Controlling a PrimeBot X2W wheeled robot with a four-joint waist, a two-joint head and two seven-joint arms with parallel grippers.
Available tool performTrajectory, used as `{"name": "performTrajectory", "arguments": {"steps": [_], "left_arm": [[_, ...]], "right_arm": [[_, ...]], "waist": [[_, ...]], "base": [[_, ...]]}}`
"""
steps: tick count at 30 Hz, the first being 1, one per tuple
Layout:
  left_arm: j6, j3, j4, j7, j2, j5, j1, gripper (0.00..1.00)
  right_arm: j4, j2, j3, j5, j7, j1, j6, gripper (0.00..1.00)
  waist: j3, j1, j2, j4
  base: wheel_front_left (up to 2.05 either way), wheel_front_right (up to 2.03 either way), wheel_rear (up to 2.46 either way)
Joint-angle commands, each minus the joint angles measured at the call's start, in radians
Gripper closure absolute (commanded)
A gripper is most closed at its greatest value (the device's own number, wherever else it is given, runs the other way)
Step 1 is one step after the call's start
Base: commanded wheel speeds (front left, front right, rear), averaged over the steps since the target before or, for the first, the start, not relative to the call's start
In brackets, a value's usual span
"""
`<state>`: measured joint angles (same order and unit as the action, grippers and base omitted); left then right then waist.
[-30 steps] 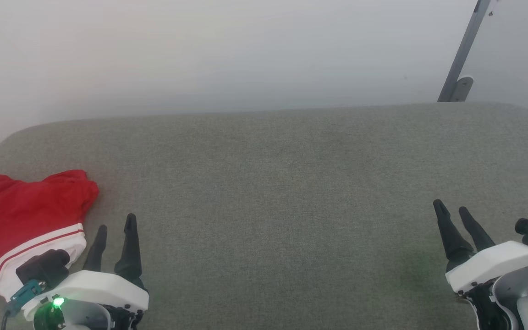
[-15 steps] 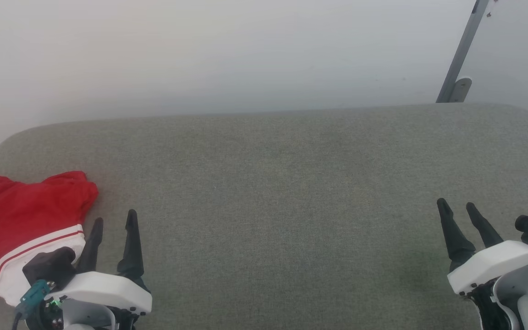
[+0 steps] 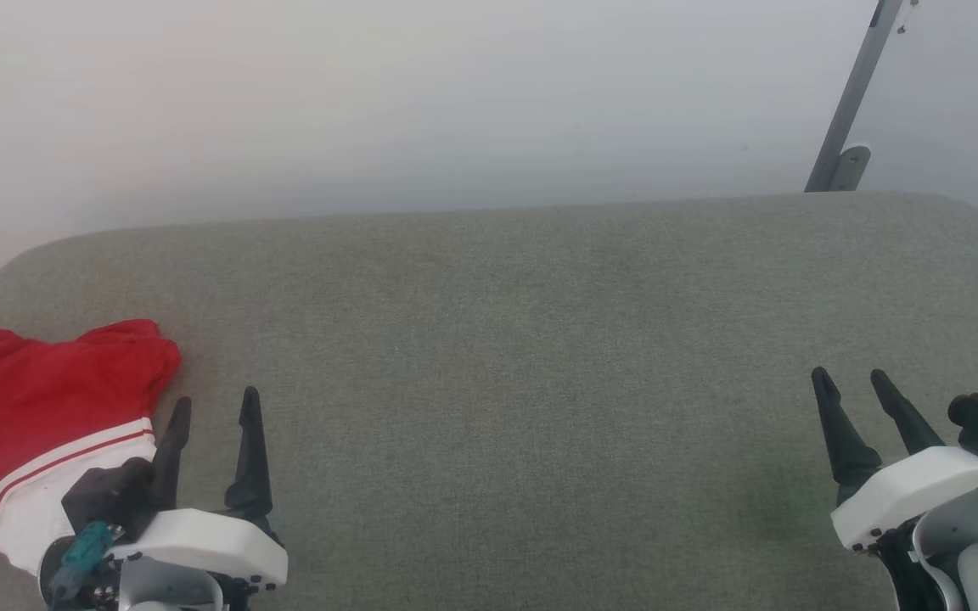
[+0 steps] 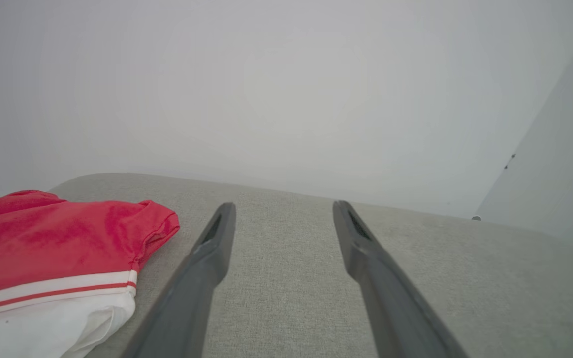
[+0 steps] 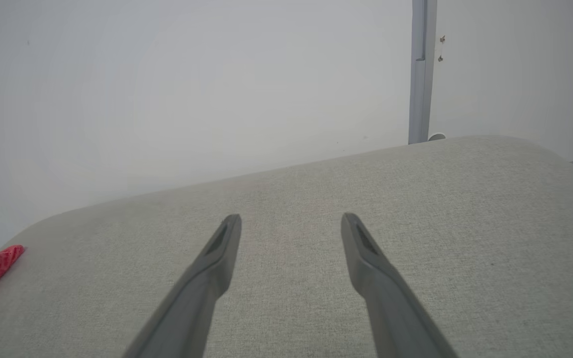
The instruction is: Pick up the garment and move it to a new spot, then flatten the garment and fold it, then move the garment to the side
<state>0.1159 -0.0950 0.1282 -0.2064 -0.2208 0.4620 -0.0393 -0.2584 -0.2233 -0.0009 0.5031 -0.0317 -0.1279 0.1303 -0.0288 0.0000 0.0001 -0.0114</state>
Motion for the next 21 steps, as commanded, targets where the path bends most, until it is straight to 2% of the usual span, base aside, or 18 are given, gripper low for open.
{"name": "performTrajectory", "arguments": {"steps": [1, 21], "left_arm": [[0.008, -0.007, -0.009, -0.012, -0.012, -0.034, 0.011, 0.00], [0.040, -0.042, -0.028, -0.049, -0.036, -0.154, 0.018, 0.00]], "right_arm": [[0.012, -0.009, 0.005, -0.028, -0.011, -0.013, 0.001, 0.00], [0.020, -0.035, 0.026, -0.152, -0.043, -0.015, 0.001, 0.00]], "waist": [[0.000, 0.0000, -0.0001, -0.001], [-0.004, 0.0000, -0.0001, -0.006]], "base": [[0.00, 0.00, 0.00], [0.00, 0.00, 0.00]]}}
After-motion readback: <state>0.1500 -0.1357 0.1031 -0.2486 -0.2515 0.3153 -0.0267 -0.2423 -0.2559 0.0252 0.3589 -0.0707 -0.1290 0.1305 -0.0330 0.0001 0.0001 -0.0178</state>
